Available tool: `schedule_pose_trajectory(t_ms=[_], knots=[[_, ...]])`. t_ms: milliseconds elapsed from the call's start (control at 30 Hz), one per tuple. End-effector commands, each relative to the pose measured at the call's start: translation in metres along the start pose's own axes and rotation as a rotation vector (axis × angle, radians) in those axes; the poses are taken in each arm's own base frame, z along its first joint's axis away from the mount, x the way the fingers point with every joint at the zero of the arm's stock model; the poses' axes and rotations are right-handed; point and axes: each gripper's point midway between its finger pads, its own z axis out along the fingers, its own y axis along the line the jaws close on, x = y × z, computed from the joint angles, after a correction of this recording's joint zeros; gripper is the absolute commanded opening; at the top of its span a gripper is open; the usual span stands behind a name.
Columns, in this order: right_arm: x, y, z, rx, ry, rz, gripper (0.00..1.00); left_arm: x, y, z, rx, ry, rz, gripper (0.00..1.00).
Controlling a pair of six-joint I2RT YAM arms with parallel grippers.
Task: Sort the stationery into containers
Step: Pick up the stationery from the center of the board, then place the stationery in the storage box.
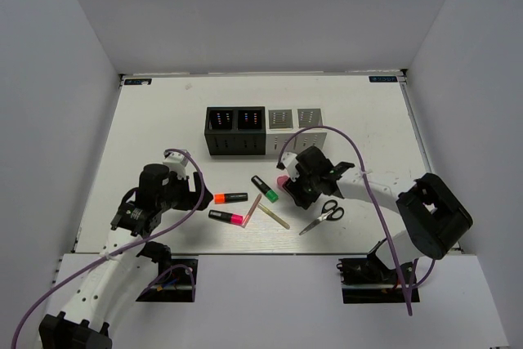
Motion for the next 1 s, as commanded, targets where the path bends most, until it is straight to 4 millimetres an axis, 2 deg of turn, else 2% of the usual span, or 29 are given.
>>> schedule_pose_trajectory(t_ms=[0, 100, 133, 167, 200, 267, 300, 367, 467, 533, 700, 733, 800, 900, 933, 967], knots=[[0.021, 0.006, -0.010, -0.030, 0.110, -0.026, 0.00, -0.014, -0.007, -0.007, 0.024, -0.040, 0.014, 0.93], [0.005, -0.001, -0.023, -0.014, 0.081, -0.071, 0.00, -0.015, -0.007, -0.007, 0.022, -0.043, 0.014, 0.93], [-0.003, -0.005, -0.032, 0.003, 0.061, -0.127, 0.00, -0.015, -0.007, -0.008, 0.024, -0.045, 0.013, 0.93], [-0.024, -0.010, -0.042, 0.022, 0.014, -0.149, 0.00, -0.014, -0.007, -0.007, 0.026, -0.039, 0.012, 0.93], [-0.021, -0.012, -0.050, 0.029, 0.048, -0.168, 0.00, -0.015, -0.008, -0.007, 0.026, -0.041, 0.014, 0.93], [-0.060, -0.022, -0.074, 0.061, -0.030, -0.252, 0.00, -0.014, -0.008, -0.007, 0.026, -0.040, 0.012, 0.93], [-0.064, -0.032, -0.089, 0.105, -0.001, -0.305, 0.00, -0.015, -0.008, -0.008, 0.026, -0.041, 0.012, 0.93], [-0.073, -0.039, -0.105, 0.131, 0.011, -0.344, 0.00, -0.015, -0.007, -0.008, 0.026, -0.043, 0.016, 0.93], [-0.103, -0.051, -0.130, 0.183, -0.021, -0.434, 0.00, -0.016, -0.008, -0.008, 0.026, -0.048, 0.014, 0.93], [-0.105, -0.058, -0.138, 0.214, 0.001, -0.463, 0.00, -0.014, -0.008, -0.008, 0.026, -0.041, 0.012, 0.93], [-0.135, -0.079, -0.164, 0.322, -0.022, -0.573, 0.00, -0.015, -0.007, -0.008, 0.025, -0.047, 0.015, 0.93], [-0.147, -0.087, -0.176, 0.377, -0.036, -0.579, 0.00, -0.016, -0.008, -0.009, 0.027, -0.049, 0.014, 0.93], [-0.153, -0.096, -0.180, 0.422, -0.020, -0.619, 0.00, -0.016, -0.008, -0.009, 0.028, -0.050, 0.018, 0.93], [-0.173, -0.120, -0.187, 0.548, -0.018, -0.702, 0.00, -0.016, -0.008, -0.009, 0.026, -0.048, 0.017, 0.93], [-0.172, -0.125, -0.186, 0.567, -0.005, -0.714, 0.00, -0.015, -0.009, -0.009, 0.032, -0.047, 0.019, 0.93], [-0.182, -0.134, -0.190, 0.627, -0.029, -0.715, 0.00, -0.015, -0.008, -0.008, 0.029, -0.047, 0.015, 0.93]])
